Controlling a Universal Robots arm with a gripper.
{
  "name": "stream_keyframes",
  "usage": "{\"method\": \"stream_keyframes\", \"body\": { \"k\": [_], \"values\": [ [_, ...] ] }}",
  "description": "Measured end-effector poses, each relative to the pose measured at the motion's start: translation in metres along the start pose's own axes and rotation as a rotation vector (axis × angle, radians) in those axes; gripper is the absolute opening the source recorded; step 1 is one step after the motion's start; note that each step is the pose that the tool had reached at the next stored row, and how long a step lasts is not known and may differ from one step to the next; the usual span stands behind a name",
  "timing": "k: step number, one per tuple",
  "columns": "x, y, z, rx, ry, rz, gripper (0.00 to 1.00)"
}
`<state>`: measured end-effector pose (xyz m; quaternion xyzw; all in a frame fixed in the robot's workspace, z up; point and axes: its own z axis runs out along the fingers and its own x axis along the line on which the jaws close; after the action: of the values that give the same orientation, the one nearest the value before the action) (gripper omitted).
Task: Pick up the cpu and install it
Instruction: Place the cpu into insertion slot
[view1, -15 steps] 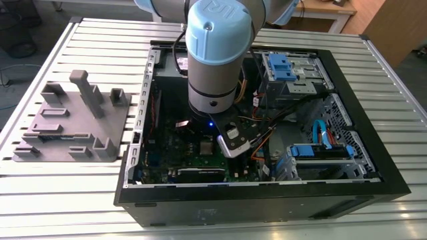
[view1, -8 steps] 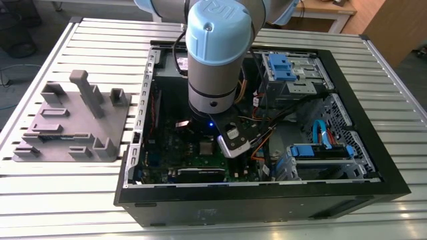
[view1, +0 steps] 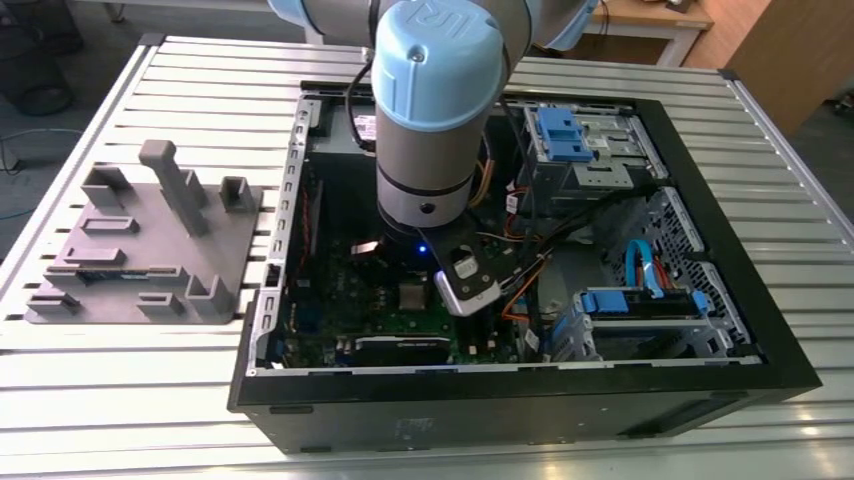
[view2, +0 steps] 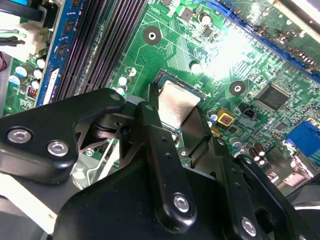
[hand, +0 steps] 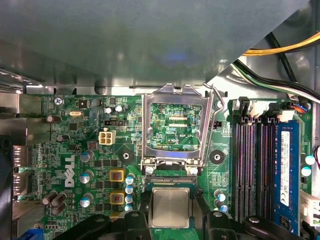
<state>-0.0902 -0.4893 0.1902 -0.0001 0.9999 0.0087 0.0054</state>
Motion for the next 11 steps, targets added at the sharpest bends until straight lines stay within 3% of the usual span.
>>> {"method": "stream_keyframes", "body": {
  "k": [7,11],
  "values": [
    [-0.0012,0.0001,-0.0005,-0.0003,-0.0002,0.0,0.46],
    [-0.0012,0.0001,-0.0057,-0.0002,0.0,0.0,0.46]
  ]
}}
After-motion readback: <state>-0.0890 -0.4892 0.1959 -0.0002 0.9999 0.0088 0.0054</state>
